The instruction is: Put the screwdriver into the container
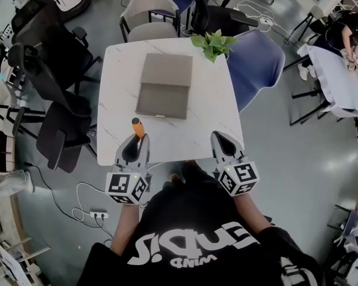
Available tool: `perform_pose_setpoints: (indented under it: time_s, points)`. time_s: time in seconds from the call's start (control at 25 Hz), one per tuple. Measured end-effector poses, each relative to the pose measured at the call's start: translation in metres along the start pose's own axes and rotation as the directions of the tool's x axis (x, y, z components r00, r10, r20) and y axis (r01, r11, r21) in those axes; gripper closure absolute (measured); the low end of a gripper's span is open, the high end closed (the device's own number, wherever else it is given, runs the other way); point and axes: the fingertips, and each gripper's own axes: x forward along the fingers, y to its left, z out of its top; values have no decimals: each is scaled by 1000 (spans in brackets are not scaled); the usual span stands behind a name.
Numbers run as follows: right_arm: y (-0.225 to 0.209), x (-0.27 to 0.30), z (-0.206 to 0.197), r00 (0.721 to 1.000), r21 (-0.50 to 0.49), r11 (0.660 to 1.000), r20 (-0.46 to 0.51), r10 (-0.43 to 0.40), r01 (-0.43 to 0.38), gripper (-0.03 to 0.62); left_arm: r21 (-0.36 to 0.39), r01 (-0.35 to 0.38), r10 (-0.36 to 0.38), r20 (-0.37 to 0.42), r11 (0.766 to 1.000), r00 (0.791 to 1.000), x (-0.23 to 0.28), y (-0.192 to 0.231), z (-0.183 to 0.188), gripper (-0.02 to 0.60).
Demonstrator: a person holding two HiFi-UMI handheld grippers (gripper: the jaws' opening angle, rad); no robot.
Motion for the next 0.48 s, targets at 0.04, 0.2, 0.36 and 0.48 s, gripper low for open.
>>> perform_pose_setpoints:
  time_s: [0.04,0.2,0.36,0.48]
  points:
    - [-3,5,2,1000,-1,1000,0,3,-3,582,4,-4,4,2,1000,1000,5,3,3,499]
    - [-13,24,10,1000,-1,1000,0,15,-15,582,36,4,-4,2,999,1000,28,13,15,499]
    - [-17,42,17,999,-5,999,-1,32,-32,582,72,29,-28,-7,997,1000,50,22,26,499]
    - [-19,52,21,999,-8,999,1,41,-41,582,108,45,-44,-14,993,999,67,27,34,499]
